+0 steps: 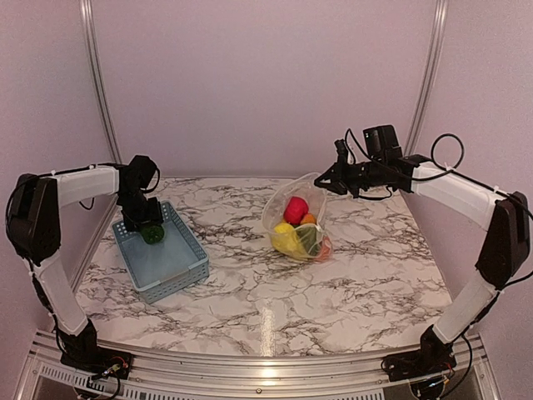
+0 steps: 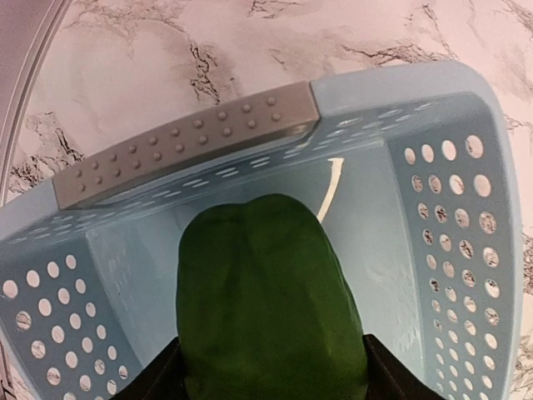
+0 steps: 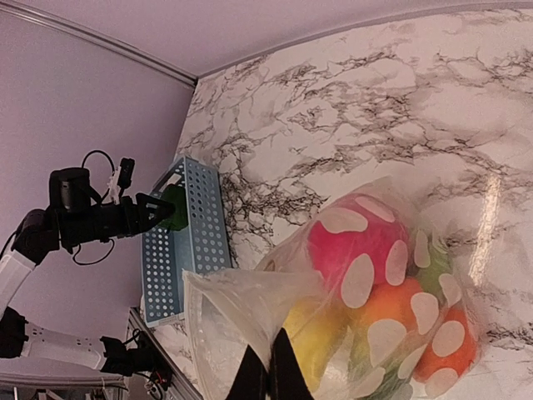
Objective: Place the food in the zip-top bag and seal the zipper
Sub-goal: Pick up the fake vegetable from the bin.
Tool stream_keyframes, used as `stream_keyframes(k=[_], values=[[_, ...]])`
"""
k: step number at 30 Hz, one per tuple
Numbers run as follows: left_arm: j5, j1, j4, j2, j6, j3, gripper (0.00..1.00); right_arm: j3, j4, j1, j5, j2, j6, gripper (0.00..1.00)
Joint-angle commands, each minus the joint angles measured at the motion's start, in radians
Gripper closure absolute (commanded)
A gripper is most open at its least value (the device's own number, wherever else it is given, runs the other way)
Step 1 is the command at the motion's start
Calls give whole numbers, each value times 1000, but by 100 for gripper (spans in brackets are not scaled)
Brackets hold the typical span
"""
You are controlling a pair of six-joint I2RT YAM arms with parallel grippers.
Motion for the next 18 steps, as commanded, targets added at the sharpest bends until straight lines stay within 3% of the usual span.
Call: stream_keyframes(k=[1, 4, 8, 18], values=[[80, -28, -28, -116, 33, 33, 40, 7, -14, -5, -5, -33, -12, 100], [229, -68, 24, -166, 57, 57, 41, 5, -16, -2, -6, -33, -11, 100], [311, -150, 128, -225, 37, 83, 44, 13, -20, 6, -10, -23, -12, 100], [560, -393, 577, -224, -81, 112, 46, 54, -15, 37, -9, 13, -9, 100]])
